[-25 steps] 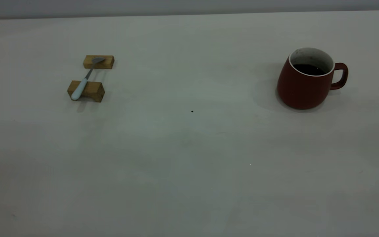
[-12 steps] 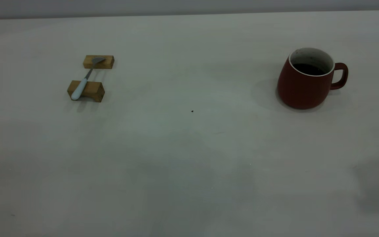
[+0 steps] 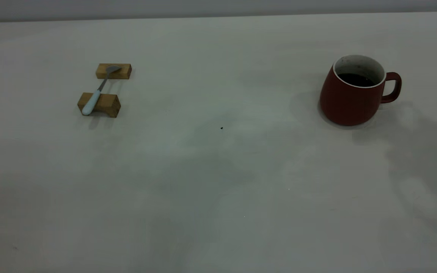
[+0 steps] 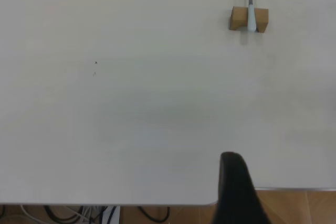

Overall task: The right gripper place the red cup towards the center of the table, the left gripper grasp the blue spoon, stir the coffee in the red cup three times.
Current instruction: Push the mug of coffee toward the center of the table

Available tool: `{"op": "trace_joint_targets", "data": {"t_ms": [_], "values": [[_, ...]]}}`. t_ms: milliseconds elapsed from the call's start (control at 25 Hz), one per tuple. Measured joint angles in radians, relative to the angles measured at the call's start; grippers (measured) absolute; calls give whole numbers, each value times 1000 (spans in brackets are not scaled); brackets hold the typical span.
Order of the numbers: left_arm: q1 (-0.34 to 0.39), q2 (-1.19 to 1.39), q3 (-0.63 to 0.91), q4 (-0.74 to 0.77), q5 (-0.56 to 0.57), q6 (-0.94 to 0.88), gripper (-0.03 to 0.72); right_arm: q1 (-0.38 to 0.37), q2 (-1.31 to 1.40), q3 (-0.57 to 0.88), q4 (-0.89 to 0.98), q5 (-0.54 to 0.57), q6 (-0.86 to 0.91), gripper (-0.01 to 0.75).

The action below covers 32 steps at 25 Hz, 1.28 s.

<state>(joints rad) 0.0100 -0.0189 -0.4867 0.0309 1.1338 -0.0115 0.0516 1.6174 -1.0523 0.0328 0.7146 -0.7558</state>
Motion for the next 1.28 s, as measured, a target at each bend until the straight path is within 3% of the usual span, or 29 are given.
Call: {"op": "trace_joint_targets", "data": {"t_ms": [680, 1280], "values": [[0, 0, 0, 0, 0, 0, 533, 0, 559, -360, -58, -28, -310, 685], [0, 0, 0, 0, 0, 0, 533, 38, 707, -405, -56, -143, -468, 670]]}}
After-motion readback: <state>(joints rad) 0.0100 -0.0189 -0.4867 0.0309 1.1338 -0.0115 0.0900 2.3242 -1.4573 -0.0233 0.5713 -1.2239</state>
